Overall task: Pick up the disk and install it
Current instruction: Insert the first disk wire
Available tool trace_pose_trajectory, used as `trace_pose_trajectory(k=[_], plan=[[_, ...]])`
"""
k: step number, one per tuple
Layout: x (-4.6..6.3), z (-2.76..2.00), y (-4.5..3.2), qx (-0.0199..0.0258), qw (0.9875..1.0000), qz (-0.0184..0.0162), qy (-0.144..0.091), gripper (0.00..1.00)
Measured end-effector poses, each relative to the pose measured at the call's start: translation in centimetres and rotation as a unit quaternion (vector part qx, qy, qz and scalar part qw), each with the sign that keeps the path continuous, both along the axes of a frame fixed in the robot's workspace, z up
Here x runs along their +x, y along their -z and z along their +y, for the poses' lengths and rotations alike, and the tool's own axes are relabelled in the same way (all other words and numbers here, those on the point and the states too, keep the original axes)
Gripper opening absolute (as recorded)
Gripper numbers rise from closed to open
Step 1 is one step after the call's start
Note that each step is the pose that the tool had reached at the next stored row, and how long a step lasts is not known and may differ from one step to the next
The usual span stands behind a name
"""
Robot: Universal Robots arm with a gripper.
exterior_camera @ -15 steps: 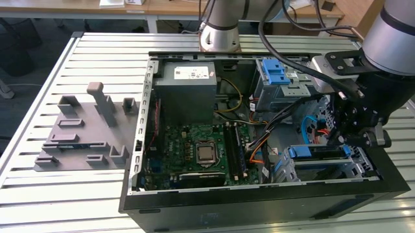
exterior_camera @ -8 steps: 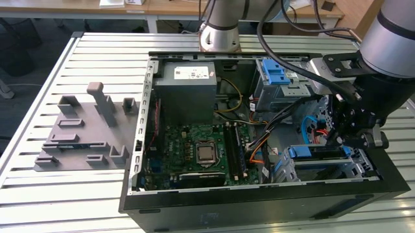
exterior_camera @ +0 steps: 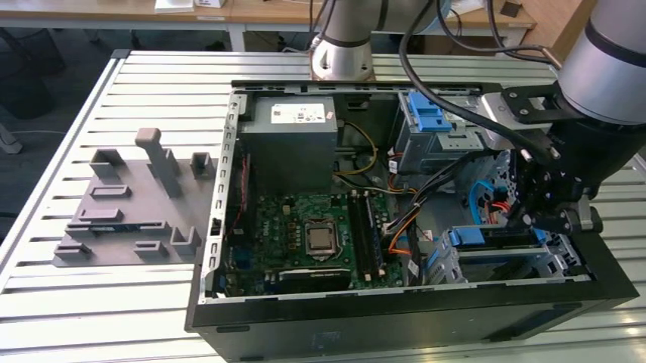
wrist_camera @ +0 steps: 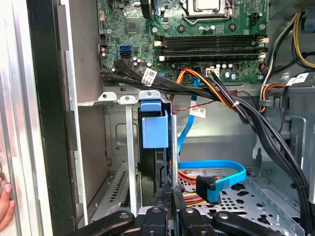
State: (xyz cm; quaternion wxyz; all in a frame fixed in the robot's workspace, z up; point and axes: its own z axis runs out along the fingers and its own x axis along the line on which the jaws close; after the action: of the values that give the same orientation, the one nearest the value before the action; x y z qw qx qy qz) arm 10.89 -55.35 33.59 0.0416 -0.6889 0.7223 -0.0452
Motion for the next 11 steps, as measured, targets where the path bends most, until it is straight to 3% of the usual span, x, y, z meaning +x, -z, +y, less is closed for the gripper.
trace_pose_trajectory(k=[11], plan=[[0.01, -0.16, 0.27, 0.0005, 1.0, 0.0, 0.001, 0.16]])
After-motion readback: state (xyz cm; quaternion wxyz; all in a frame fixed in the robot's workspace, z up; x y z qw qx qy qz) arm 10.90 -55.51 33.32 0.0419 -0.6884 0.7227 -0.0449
